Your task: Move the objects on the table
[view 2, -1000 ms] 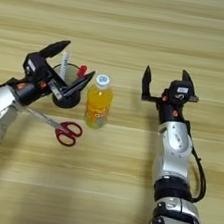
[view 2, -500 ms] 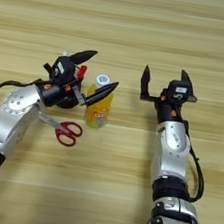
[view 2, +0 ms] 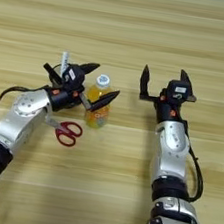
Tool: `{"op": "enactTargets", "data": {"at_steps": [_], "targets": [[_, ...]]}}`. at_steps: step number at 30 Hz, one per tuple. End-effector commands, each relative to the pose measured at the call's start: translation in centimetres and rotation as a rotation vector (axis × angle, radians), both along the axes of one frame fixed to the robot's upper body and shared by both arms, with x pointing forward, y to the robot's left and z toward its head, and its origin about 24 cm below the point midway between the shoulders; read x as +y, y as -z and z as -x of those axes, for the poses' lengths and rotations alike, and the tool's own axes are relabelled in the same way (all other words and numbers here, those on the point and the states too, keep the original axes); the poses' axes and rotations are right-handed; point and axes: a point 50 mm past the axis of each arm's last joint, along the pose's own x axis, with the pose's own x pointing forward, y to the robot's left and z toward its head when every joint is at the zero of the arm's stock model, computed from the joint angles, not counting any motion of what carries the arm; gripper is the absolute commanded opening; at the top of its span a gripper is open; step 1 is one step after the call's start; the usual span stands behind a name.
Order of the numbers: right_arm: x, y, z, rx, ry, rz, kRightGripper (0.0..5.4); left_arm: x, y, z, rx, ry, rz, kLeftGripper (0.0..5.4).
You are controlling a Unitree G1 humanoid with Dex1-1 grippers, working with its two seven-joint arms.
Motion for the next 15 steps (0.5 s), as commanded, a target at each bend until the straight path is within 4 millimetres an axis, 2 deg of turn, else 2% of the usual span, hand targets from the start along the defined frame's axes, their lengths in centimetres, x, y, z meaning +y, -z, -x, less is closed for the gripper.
{"op": "enactTargets", "data": {"at_steps": [1,15], "targets": [[0.19,-0.29,0.08,-0.022,0.001,0.001,5.40,-0.39,-0.17,0.09,-0.002,0.022,-0.015,4.62],[0.27,-0.23,0.03,-0.019,0.000,0.007,5.40,-0.42,-0.11,0.34,-0.007,0.041,-0.024,3.18]]}}
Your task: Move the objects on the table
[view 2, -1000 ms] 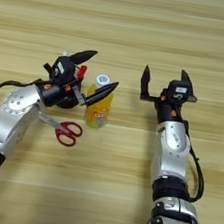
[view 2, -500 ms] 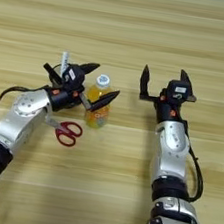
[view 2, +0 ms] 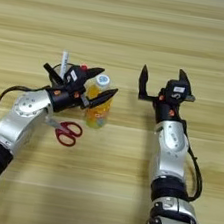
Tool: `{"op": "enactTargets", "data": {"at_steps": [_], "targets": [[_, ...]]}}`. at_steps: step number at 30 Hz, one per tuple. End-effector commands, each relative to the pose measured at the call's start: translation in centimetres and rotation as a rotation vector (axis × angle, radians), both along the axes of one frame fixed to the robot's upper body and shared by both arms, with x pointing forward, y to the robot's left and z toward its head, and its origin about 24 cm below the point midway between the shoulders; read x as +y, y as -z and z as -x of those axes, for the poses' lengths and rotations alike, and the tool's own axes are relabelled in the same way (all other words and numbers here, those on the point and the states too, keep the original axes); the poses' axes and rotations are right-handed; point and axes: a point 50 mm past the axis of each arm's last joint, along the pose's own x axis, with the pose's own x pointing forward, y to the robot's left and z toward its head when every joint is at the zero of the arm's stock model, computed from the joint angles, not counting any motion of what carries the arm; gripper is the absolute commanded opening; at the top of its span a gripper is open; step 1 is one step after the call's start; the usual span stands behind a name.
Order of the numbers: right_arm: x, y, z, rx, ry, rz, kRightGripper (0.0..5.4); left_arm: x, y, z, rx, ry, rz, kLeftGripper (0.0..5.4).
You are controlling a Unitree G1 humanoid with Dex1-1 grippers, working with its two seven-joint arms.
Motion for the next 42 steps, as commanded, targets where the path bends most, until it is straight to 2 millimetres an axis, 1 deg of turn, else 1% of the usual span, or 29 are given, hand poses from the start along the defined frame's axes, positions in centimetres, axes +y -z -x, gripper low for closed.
{"op": "enactTargets", "data": {"at_steps": [1,2,6,8,13,27,34,38,42], "targets": [[0.0,-0.2,0.0,-0.019,0.006,0.002,5.40,-0.2,-0.1,0.1,-0.001,0.018,-0.015,2.98],[0.1,-0.2,0.0,-0.019,0.006,0.003,5.40,-0.2,-0.1,0.1,-0.001,0.019,-0.015,2.94],[0.0,-0.2,0.0,-0.019,0.006,0.002,5.40,-0.2,-0.2,0.2,-0.001,0.023,-0.012,2.43],[0.0,-0.2,0.0,-0.019,0.006,0.001,5.40,-0.3,-0.2,0.2,0.000,0.024,-0.012,2.32],[0.0,-0.2,0.0,-0.020,0.006,0.002,5.40,-0.3,-0.2,0.2,0.001,0.022,-0.012,1.78],[0.0,-0.2,0.0,-0.021,0.007,-0.005,5.40,-0.2,-0.1,0.1,0.003,0.019,-0.021,1.75],[0.0,-0.4,0.0,-0.028,0.006,-0.011,5.40,-0.2,-0.3,0.1,-0.019,0.025,-0.029,1.75],[-0.1,-1.3,0.2,-0.070,-0.007,-0.022,5.40,-0.2,-0.4,0.1,-0.015,0.024,-0.027,1.75],[-0.4,-3.1,0.1,-0.130,-0.032,-0.029,5.40,-0.3,-0.8,0.1,-0.027,0.029,-0.020,1.75]]}}
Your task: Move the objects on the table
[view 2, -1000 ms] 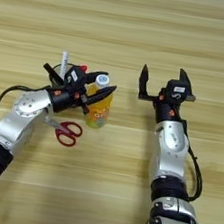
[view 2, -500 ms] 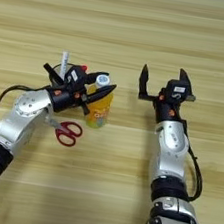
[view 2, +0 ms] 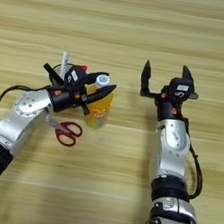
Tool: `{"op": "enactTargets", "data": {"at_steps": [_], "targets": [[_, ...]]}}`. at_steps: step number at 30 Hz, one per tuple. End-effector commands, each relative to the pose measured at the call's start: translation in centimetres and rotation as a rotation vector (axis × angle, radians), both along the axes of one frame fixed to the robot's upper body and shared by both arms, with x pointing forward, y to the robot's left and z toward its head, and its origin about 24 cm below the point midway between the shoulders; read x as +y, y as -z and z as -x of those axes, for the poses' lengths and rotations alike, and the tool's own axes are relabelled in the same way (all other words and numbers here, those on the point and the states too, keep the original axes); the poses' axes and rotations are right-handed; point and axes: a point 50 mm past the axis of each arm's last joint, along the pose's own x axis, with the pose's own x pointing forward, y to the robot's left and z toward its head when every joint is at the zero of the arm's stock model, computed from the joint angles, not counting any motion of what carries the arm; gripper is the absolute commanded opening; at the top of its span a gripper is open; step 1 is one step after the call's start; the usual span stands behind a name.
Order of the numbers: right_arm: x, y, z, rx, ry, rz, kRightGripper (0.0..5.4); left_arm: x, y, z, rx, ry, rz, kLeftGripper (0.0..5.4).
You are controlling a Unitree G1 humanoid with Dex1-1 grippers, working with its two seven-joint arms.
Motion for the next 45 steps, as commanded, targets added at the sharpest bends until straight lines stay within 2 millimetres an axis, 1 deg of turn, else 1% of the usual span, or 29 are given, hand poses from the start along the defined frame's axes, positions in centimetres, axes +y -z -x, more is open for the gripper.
{"op": "enactTargets", "data": {"at_steps": [1,6,17,20,23,27,30,35,39,45], "targets": [[-0.4,-1.7,-0.1,-0.045,-0.019,-0.010,5.40,-0.2,-0.6,-0.1,-0.022,0.014,-0.019,1.75],[-0.5,-2.4,-0.1,-0.059,-0.036,-0.008,5.40,-0.3,-2.0,-0.1,-0.063,0.029,0.003,1.75],[-0.3,-3.1,0.2,-0.072,-0.106,0.011,5.40,0.5,-7.5,0.7,-0.194,0.064,0.078,1.74],[-0.1,-3.4,0.3,-0.075,-0.148,0.015,5.40,0.9,-8.9,0.9,-0.217,0.075,0.089,1.74],[-0.1,-4.1,0.5,-0.087,-0.200,0.005,5.40,1.2,-9.8,1.2,-0.231,0.075,0.091,1.74],[0.1,-5.5,1.3,-0.102,-0.345,0.002,5.40,1.7,-10.9,1.7,-0.229,0.085,0.111,1.74],[0.3,-6.7,2.6,-0.106,-0.511,0.080,5.40,2.0,-11.5,1.9,-0.209,0.096,0.127,1.74],[0.0,-7.9,4.3,-0.061,-0.712,0.189,5.40,2.1,-11.5,2.0,-0.181,0.108,0.118,1.74],[0.1,-7.9,5.3,-0.001,-0.845,0.249,5.40,2.1,-11.4,2.1,-0.154,0.120,0.114,1.73],[0.3,-7.6,6.0,0.101,-0.984,0.326,5.40,2.3,-11.1,2.2,-0.127,0.135,0.094,1.73]]}}
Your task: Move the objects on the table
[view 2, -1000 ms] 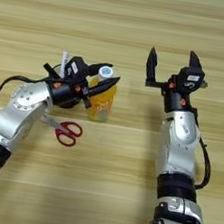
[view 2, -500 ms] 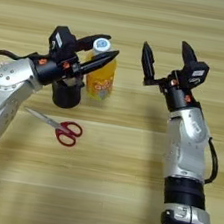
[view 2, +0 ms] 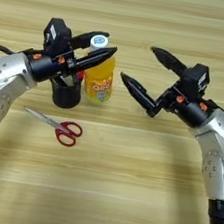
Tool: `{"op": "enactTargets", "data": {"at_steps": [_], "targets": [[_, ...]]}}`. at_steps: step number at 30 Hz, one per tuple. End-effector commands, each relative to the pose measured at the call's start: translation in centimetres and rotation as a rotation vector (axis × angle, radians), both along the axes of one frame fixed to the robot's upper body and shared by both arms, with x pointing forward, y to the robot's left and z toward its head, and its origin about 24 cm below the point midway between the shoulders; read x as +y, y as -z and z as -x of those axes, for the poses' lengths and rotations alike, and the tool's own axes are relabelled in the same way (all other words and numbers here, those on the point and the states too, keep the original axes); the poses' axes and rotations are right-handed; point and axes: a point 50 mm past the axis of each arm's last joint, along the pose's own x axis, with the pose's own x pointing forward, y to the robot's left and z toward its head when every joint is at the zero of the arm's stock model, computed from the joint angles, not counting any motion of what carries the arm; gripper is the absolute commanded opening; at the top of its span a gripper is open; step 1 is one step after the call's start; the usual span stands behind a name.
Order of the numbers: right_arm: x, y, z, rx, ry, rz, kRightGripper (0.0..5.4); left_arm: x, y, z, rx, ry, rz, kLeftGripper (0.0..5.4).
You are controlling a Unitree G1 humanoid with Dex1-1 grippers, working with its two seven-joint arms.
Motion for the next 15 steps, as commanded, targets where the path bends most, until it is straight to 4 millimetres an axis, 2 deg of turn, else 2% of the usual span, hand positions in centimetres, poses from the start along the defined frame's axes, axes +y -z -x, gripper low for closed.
{"op": "enactTargets", "data": {"at_steps": [1,15], "targets": [[0.2,0.2,0.6,0.065,-0.106,0.094,5.40,0.0,-0.8,0.3,-0.015,0.037,-0.001,1.73],[2.4,1.8,-0.5,0.179,-0.221,0.242,5.40,-0.3,-0.5,0.6,0.007,0.079,-0.035,1.73]]}}
